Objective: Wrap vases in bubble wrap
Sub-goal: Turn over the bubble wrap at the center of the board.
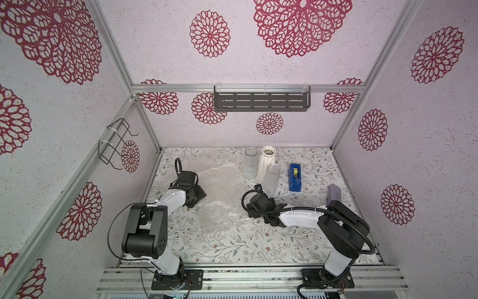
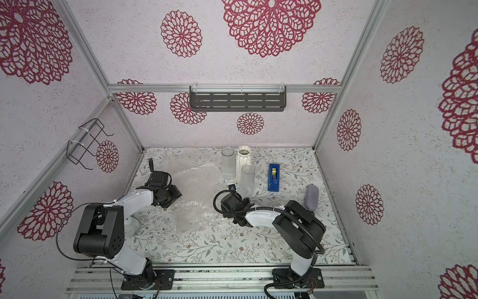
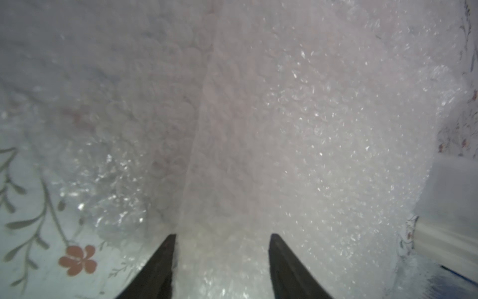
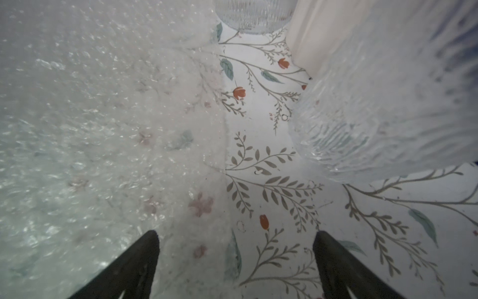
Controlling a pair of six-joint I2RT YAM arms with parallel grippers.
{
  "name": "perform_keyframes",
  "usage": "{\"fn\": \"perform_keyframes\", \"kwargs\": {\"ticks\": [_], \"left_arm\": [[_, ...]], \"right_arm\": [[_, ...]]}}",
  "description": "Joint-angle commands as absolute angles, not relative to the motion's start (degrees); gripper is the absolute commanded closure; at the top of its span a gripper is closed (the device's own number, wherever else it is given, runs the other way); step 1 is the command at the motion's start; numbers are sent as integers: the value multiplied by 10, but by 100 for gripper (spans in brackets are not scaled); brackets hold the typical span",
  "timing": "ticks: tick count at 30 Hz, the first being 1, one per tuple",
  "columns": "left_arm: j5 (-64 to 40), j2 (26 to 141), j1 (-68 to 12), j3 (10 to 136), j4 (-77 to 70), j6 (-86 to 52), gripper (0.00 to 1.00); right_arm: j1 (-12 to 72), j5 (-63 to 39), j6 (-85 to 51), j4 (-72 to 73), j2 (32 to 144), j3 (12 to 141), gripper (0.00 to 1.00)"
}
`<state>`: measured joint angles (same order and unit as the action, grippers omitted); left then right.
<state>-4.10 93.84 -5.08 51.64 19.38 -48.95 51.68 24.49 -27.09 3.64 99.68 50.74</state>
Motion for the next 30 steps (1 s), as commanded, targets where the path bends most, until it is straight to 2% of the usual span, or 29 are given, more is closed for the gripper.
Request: {"fn": "perform_keyframes", "kwargs": {"ticks": [1,7,8,13,18,21,25,30], "left_arm": [[-62,944,-47,540,171,-477,63],[-26,897,-48,580,213,-459,97],[-11,886,-49,592,231,-451,100],[49,786,-69,685,332,-409,100],[239,722,-201,822,424,-280,100],[294,717,-273,873,462,-219,100],[348,723,-393,859,464,-132,100],[345,759,-541,808,454,-71,100]], "right_arm": [[522,268,-277,27,993,526,4],[522,302,-266,15,962,520,4],[521,308,-265,15,951,516,4],[521,350,-259,17,870,487,3],[520,395,-252,18,782,463,2],[518,429,-248,16,724,446,2],[513,486,-256,0,630,411,1],[490,527,-282,-45,496,365,1]]}}
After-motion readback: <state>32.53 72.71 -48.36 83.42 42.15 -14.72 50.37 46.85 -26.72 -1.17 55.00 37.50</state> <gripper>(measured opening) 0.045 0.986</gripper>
